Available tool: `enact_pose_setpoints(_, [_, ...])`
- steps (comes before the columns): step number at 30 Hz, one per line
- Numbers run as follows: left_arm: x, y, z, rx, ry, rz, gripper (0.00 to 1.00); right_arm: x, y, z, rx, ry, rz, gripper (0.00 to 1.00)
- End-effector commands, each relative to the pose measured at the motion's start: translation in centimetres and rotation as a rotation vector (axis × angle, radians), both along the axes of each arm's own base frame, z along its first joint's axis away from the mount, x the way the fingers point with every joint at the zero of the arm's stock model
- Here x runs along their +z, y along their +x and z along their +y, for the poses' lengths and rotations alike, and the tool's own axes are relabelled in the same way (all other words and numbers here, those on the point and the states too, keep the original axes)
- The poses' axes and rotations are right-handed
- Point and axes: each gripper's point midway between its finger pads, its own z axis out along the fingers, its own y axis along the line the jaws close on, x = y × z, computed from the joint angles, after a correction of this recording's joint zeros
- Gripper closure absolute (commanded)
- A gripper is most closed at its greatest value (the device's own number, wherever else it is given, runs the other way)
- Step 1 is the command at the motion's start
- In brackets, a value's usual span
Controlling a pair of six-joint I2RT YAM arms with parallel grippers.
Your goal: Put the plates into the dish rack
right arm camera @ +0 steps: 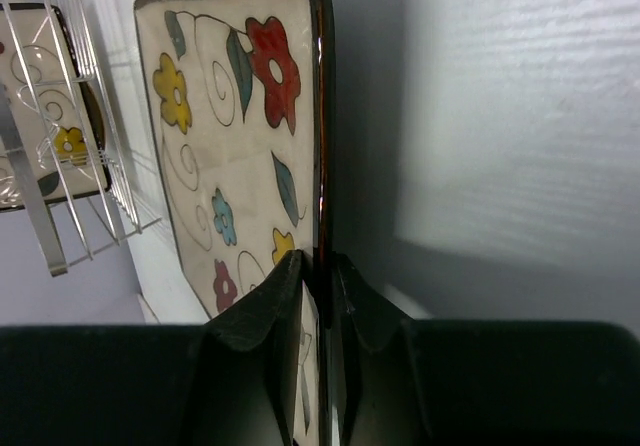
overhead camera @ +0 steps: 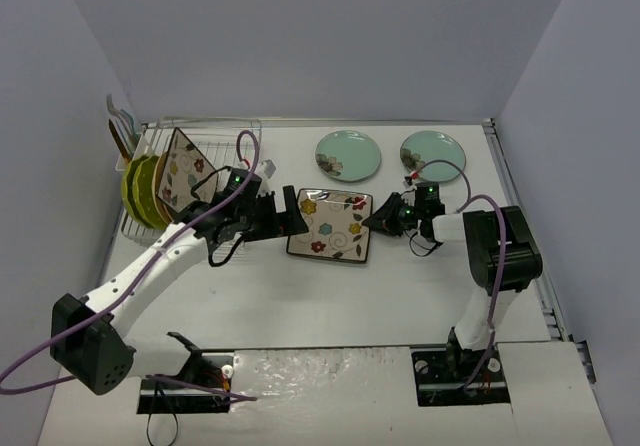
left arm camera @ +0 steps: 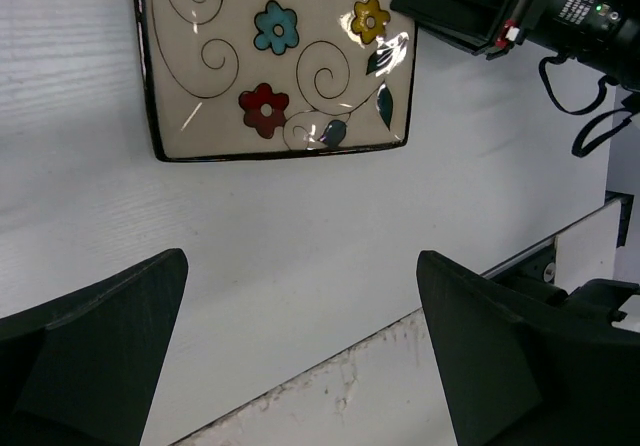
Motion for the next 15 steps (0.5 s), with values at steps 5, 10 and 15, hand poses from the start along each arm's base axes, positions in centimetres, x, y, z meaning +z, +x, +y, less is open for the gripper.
enact_pose_setpoints(5, [-0.2, 1.8, -3.0, 0.137, -0.139, 0.047, 0.03, 8.0, 0.9, 0.2, -0.132, 0.112, -0.088, 1.0])
enact_pose_setpoints(10, [-2.1, 2.1, -3.1, 0.186, -0.139, 0.099, 0.03, 9.7, 0.6, -0.2, -0.176, 0.13, -0.085, 1.0])
enact_pose_setpoints(15, [-3.5, 2.4, -4.3, 0.209, -0.178, 0.159, 0.03, 10.5, 0.1, -1.1, -0.269, 0.136, -0.072, 1.0])
